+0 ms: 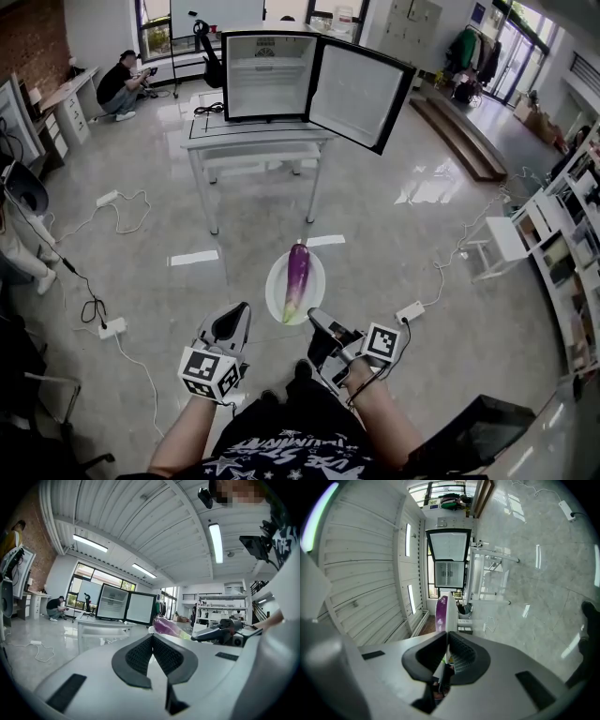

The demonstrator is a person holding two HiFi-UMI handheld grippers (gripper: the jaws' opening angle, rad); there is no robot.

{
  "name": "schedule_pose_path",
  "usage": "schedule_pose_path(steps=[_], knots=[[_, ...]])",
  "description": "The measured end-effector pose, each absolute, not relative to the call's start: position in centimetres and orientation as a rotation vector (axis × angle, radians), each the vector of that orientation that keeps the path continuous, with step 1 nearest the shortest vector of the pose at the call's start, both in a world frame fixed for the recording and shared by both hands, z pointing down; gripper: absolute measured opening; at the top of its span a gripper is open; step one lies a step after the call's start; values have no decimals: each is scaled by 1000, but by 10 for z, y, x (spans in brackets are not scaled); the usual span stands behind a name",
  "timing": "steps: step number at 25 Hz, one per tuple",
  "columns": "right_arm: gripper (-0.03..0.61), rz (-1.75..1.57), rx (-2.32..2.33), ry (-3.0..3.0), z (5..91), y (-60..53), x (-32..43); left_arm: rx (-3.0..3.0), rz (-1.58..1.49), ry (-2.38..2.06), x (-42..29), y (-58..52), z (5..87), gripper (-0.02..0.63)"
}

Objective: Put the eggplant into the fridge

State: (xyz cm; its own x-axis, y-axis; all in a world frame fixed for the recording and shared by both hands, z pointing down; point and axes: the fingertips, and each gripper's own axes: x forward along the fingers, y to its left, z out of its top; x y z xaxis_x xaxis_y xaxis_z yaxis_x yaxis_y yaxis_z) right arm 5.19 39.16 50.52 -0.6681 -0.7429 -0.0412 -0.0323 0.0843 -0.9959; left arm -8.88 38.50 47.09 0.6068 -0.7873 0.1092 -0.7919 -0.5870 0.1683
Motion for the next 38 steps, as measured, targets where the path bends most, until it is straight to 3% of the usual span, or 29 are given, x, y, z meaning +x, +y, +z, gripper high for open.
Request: schedule_pose_path(steps=[16,38], knots=[[20,-1687,-690,1830,515,333,43,2599,83,-1392,-98,346,482,9],[21,-1762,-613,1845,518,125,66,2517,109,-1506,-75,149,483,9]])
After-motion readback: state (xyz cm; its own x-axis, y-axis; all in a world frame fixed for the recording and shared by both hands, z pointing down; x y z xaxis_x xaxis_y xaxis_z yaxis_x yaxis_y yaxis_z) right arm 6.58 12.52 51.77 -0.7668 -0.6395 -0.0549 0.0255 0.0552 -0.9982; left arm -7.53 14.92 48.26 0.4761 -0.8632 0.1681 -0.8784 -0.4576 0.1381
